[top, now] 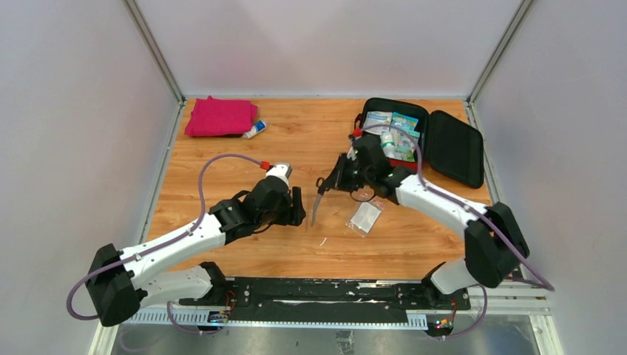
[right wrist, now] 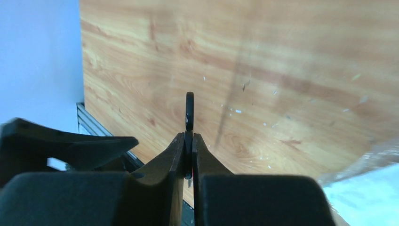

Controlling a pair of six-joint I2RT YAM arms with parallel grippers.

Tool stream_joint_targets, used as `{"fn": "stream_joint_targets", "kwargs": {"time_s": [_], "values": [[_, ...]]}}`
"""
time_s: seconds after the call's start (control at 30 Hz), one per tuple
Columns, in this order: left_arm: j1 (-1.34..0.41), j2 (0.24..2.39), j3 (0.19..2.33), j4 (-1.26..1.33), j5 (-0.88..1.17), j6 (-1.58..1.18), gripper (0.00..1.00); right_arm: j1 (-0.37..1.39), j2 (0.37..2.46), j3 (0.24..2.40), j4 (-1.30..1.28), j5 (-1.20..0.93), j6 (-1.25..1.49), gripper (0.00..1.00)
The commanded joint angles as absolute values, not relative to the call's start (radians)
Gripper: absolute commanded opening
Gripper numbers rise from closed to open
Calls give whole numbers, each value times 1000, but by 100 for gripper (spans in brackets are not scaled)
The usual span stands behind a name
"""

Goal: Organize the medicine kit

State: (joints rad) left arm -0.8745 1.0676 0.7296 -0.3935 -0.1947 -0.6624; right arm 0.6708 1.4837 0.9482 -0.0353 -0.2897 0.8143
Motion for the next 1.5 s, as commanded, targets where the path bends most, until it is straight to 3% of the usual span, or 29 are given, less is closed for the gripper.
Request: {"fn": "stream_joint_targets", "kwargs": {"time_s": [0.0,0.23,0.5,0.83,1.17,1.2,1.33,1.47], "values": [[-882,1034,720,-487,-294,-650,66,567,1357,1063,-266,-146,641,0],[-881,1046,698,-494,-317,-655,67,280,1308,1205,-416,-132,508,0],[-880,1050,711,-563,-410,-663,71,92,1510,1395,-459,-179,398,0],[-806,1019,701,-625,-453,-632,72,55,1961,1816,-485,-337,363,0],[-716,1026,685,-622,-423,-598,72,52,2238,2123,-558,-372,358,3],[-713,1030,686,-621,-421,-593,72,52,2253,2132,-559,-379,364,6],[-701,1038,697,-630,-416,-585,72,52,2300,2196,-642,-345,350,34],[-674,1011,720,-653,-412,-568,73,52,2204,2111,-675,-137,325,52]]}}
